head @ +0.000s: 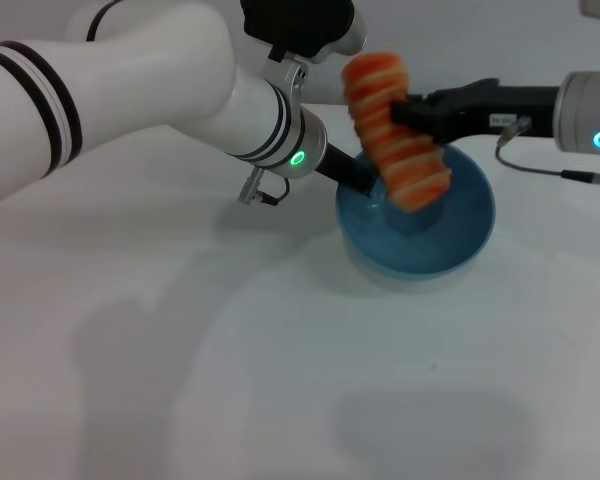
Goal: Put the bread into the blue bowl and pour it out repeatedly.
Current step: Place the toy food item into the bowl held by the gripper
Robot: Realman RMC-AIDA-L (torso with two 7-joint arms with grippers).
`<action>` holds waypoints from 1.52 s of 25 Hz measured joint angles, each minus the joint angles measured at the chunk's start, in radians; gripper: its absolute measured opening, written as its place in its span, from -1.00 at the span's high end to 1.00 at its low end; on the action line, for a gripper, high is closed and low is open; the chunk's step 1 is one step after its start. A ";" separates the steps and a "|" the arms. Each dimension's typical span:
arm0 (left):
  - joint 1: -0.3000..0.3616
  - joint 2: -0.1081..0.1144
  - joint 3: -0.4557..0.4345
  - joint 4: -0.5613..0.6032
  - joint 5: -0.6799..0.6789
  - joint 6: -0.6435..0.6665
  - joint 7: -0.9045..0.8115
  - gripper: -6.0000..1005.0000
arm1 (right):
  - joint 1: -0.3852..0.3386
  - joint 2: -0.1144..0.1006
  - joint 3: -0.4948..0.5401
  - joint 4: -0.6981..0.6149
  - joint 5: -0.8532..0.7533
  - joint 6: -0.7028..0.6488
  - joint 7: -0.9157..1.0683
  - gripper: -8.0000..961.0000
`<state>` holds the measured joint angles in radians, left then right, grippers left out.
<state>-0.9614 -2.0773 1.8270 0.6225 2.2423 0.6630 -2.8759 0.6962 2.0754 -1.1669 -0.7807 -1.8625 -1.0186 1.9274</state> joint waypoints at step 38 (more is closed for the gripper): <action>0.017 0.006 -0.007 -0.010 -0.003 -0.071 0.001 0.99 | -0.165 -0.007 0.017 -0.093 0.046 -0.029 -0.069 0.05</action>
<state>-0.9442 -2.0716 1.8197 0.6120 2.2396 0.5923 -2.8747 0.5313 2.0686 -1.1499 -0.8742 -1.8166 -1.0478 1.8586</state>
